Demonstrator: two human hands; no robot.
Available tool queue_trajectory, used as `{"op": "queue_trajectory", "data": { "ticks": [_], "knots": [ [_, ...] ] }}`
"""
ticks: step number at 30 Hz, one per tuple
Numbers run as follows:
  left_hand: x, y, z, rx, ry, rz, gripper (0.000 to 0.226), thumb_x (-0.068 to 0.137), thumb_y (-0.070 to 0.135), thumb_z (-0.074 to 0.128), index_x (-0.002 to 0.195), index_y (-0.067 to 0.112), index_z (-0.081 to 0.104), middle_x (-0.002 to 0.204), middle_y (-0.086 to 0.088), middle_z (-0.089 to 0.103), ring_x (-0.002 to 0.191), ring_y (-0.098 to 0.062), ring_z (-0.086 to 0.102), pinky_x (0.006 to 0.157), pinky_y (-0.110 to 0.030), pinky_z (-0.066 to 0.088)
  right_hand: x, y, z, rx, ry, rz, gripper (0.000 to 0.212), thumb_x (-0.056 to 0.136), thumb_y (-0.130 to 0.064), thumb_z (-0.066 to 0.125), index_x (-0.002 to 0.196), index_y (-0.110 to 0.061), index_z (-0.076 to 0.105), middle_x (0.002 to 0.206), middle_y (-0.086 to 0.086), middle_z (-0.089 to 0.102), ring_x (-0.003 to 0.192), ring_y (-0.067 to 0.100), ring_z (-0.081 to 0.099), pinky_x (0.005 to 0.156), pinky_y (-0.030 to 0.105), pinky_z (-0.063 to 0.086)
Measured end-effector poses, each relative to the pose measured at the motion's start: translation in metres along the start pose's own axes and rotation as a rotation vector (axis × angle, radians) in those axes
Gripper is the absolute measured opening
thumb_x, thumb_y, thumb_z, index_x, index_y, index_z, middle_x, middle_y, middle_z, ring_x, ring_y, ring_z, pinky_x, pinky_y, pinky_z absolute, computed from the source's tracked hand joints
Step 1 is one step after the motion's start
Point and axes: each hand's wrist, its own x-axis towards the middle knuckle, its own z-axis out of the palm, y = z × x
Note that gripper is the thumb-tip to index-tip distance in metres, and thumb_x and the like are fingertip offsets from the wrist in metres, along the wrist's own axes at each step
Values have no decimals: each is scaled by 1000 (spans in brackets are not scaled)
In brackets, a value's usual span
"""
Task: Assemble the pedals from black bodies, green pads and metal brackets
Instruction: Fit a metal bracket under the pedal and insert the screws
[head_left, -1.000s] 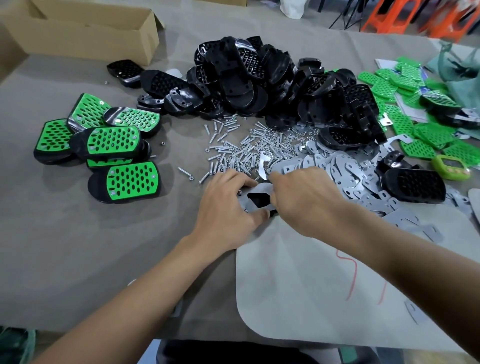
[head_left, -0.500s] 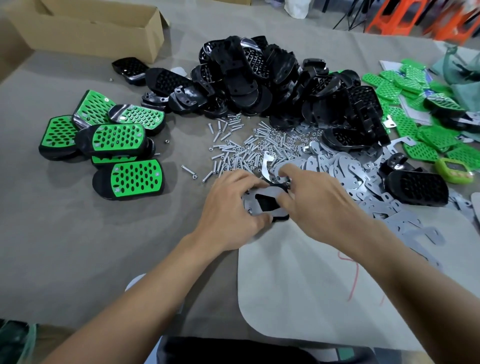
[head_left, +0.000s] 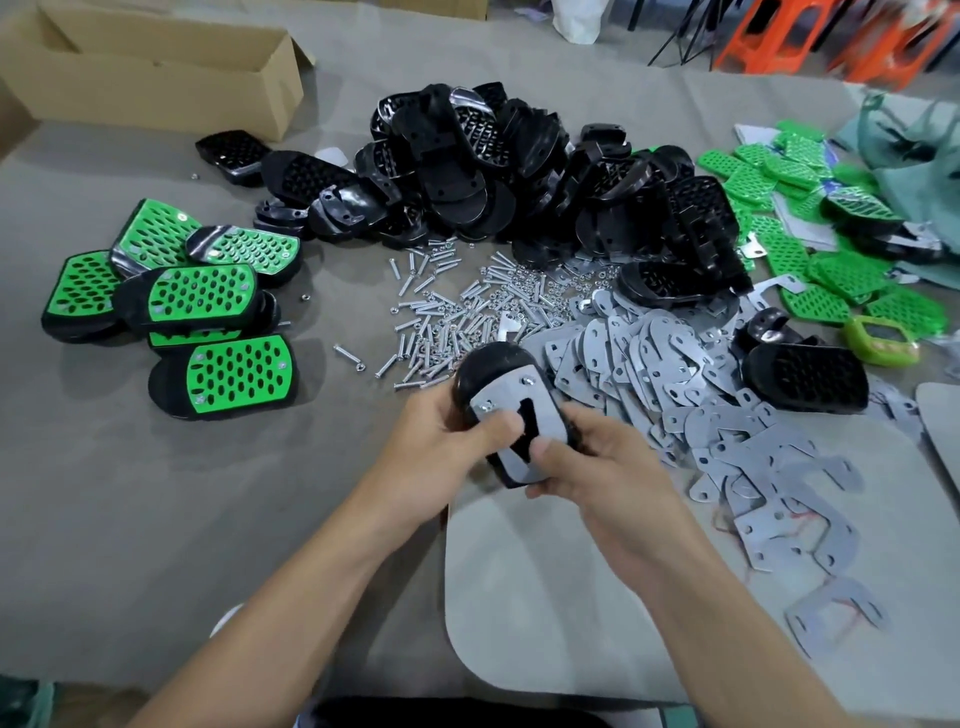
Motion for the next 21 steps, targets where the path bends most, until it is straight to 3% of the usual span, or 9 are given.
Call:
{"op": "queue_trajectory", "data": {
  "ticks": [3, 6, 8, 10, 12, 15, 18, 21],
  "knots": [
    [-6, 3, 10, 1, 89, -8, 21, 82, 21, 69, 98, 8, 72, 91, -6, 77, 81, -18, 69, 72, -35, 57, -5, 9, 9, 138, -2, 5, 26, 83, -11, 70, 108, -10, 76, 96, 15, 74, 81, 22, 68, 65, 28, 55],
    [-9, 5, 12, 71, 170, 39, 15, 80, 20, 67, 94, 17, 74, 92, -6, 78, 82, -16, 71, 74, -37, 58, -11, 8, 14, 148, -20, -2, 19, 87, -7, 69, 104, -13, 77, 94, 11, 76, 81, 21, 71, 66, 28, 56],
    [-12, 7, 14, 101, 181, 72, 14, 80, 19, 68, 93, 19, 74, 91, -8, 77, 81, -15, 70, 74, -38, 58, -12, 1, 12, -165, 27, -42, 15, 88, -10, 72, 100, -19, 77, 90, 2, 78, 82, 19, 73, 70, 34, 58],
    [-16, 10, 18, 203, 200, 114, 11, 80, 21, 68, 90, 22, 73, 82, 1, 76, 73, -8, 67, 64, -31, 57, -11, -6, 9, -552, 211, -128, 21, 81, -19, 77, 101, -28, 75, 90, -12, 77, 84, 6, 72, 77, 25, 57],
    [-17, 13, 21, 299, 230, 153, 6, 80, 23, 67, 84, 28, 70, 72, 14, 70, 65, -2, 60, 61, -20, 49, -14, -17, 7, -609, 397, -291, 36, 80, -19, 80, 111, -35, 72, 96, -21, 74, 91, -3, 69, 78, 9, 51],
    [-18, 19, 22, 378, 239, 183, 9, 81, 21, 64, 84, 28, 70, 70, 16, 67, 65, -3, 59, 63, -20, 47, -14, -28, 11, -692, 379, -460, 29, 82, -19, 76, 101, -40, 69, 91, -28, 71, 86, -5, 69, 78, 9, 50],
    [-21, 23, 26, 480, 264, 183, 13, 81, 27, 64, 90, 26, 73, 73, 6, 70, 66, -10, 62, 59, -31, 53, -12, -32, 13, -850, 328, -485, 28, 84, -25, 74, 103, -39, 59, 91, -24, 68, 78, 3, 67, 74, 18, 51],
    [-26, 25, 30, 601, 293, 182, 12, 81, 34, 62, 88, 29, 69, 67, 8, 63, 59, -9, 52, 58, -35, 50, -12, -34, 14, -1001, 373, -545, 10, 88, -26, 71, 89, -26, 61, 70, -7, 65, 68, 13, 58, 67, 26, 44]
  ]
}}
